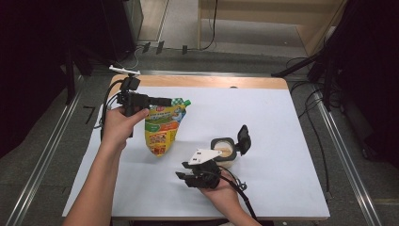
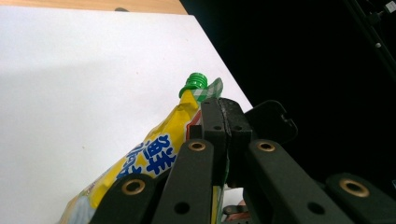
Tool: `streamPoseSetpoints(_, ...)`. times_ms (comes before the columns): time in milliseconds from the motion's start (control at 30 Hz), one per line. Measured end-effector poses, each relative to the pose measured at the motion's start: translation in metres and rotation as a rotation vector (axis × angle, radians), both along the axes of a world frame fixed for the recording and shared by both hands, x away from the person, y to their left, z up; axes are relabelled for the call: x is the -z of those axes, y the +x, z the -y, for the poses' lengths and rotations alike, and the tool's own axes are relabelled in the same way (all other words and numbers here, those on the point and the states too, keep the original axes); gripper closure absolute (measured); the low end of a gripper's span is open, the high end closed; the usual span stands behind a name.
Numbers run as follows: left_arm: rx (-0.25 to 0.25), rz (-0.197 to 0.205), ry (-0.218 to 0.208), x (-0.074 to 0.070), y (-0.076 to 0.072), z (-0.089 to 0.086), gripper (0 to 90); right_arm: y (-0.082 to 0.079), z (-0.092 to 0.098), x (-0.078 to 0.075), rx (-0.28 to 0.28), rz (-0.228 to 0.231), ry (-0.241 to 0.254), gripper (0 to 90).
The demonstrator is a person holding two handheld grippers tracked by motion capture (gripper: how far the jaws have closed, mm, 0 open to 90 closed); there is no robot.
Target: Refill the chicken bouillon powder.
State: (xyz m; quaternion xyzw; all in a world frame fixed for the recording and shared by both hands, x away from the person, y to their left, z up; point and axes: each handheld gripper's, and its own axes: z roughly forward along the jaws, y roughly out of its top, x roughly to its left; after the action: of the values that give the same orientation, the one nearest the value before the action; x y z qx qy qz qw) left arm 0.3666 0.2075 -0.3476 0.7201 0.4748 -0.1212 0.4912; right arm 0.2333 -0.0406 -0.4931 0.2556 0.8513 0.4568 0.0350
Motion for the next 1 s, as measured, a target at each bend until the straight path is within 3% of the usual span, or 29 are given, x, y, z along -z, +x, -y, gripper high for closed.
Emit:
streamPoseSetpoints(167,-0.028,0.046,0.015,0.005,0.004,0.002,90.0,-0.001,0.002,-0.002,0.007,0.004,0.001,59.7)
streamPoseSetpoints(267,-0.032,0.043,0.002,0.006,0.004,-0.002,90.0,0.0,0.003,-0.003,0.009,0.005,0.004,59.8)
streamPoseSetpoints(667,-0.049,0.072,0.082,-0.001,-0.014,-0.017,89.2,0.007,0.007,-0.01,0.009,-0.009,0.011,59.1)
streamPoseSetpoints(900,-0.03,0.063,0.082,0.003,-0.027,-0.018,84.2,0.008,0.006,-0.014,0.004,-0.014,0.02,59.1)
streamPoseSetpoints(1000,-0.024,0.067,0.104,0.001,-0.033,-0.016,82.1,0.009,0.006,-0.015,0.006,-0.017,0.021,59.1)
